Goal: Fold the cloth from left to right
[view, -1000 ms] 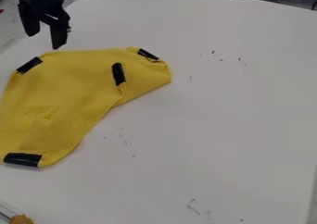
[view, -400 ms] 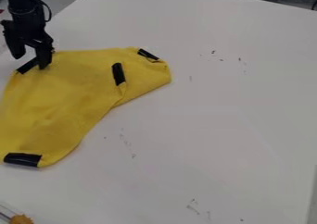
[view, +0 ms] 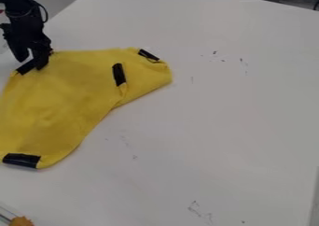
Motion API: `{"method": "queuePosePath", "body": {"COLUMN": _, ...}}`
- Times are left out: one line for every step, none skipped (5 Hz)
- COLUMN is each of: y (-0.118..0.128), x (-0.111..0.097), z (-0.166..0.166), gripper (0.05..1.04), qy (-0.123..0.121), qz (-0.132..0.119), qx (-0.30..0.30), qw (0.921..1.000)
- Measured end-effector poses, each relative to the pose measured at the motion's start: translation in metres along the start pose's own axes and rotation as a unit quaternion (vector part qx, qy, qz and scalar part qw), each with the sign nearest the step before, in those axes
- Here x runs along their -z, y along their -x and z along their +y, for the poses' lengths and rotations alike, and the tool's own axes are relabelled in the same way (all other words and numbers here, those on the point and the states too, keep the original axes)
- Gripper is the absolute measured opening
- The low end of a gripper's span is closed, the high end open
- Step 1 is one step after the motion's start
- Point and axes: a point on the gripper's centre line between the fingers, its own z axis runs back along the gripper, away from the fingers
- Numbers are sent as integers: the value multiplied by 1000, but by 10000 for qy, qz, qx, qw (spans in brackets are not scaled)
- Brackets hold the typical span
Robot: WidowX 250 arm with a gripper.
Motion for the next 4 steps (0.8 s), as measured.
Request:
{"method": "queuePosePath", "body": {"y": 0, "x": 1, "z": 2, "gripper": 388, "qy": 29, "qz": -92, "qx": 3, "qw": 10000}}
{"method": "queuePosePath", "body": {"y": 4, "x": 3, "z": -1, "gripper": 189, "qy": 57, "qz": -163, "qx": -7, "qw": 9999}}
{"method": "queuePosePath", "body": {"y": 10, "x": -1, "z": 1, "gripper": 87, "qy": -126, "qz": -149, "qx": 1, "qw": 9998}}
{"method": "queuePosePath", "body": {"y": 10, "x": -22, "z": 10, "gripper": 68, "qy": -545, "qz": -160, "qx": 74, "qw": 9984}}
